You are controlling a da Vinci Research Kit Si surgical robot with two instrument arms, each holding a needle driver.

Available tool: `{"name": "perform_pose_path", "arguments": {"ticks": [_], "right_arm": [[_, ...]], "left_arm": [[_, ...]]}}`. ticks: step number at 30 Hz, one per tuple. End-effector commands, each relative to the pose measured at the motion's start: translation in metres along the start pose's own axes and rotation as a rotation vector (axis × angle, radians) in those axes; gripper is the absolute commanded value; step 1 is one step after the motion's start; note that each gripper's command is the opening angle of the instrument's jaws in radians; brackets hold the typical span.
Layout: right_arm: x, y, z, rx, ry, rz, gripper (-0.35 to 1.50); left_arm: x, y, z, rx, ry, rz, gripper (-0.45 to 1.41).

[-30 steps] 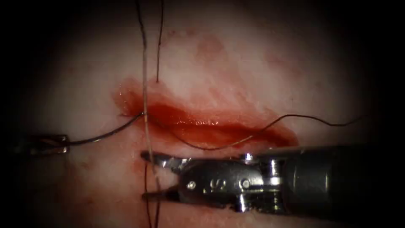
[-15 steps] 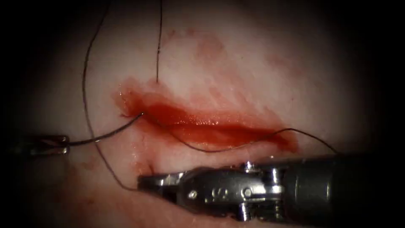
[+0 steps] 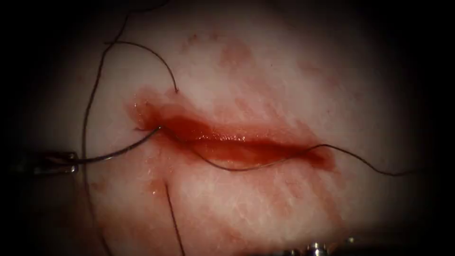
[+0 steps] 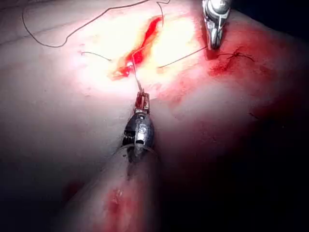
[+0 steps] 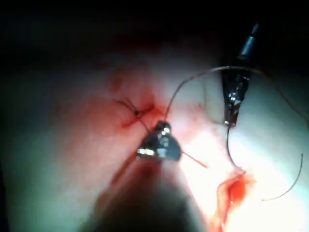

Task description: Wound Closure

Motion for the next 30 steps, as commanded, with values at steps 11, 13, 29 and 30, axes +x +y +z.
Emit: {"name": "perform_pose_path", "arguments": {"ticks": [11, 13, 29, 30], "right_arm": [[-0.0007, 0.0021, -0.0001, -0.119, -0.015, 0.019, 1.13], [-0.0012, 0.0025, -0.0004, -0.139, -0.024, 0.025, 1.23], [-0.0012, 0.0066, -0.0067, -0.301, 0.026, 0.222, 1.04], [-0.0010, 0.0075, -0.0068, -0.321, 0.029, 0.254, 0.99]], "left_arm": [[-0.0006, 0.0004, 0.0006, -0.002, 0.000, -0.002, -0.45], [-0.0006, 0.0004, 0.0006, -0.002, 0.000, -0.002, -0.45], [-0.0005, 0.0004, 0.0011, 0.002, -0.001, -0.002, -0.45], [-0.0006, 0.0005, 0.0011, -0.001, 0.000, -0.002, -0.45]]}}
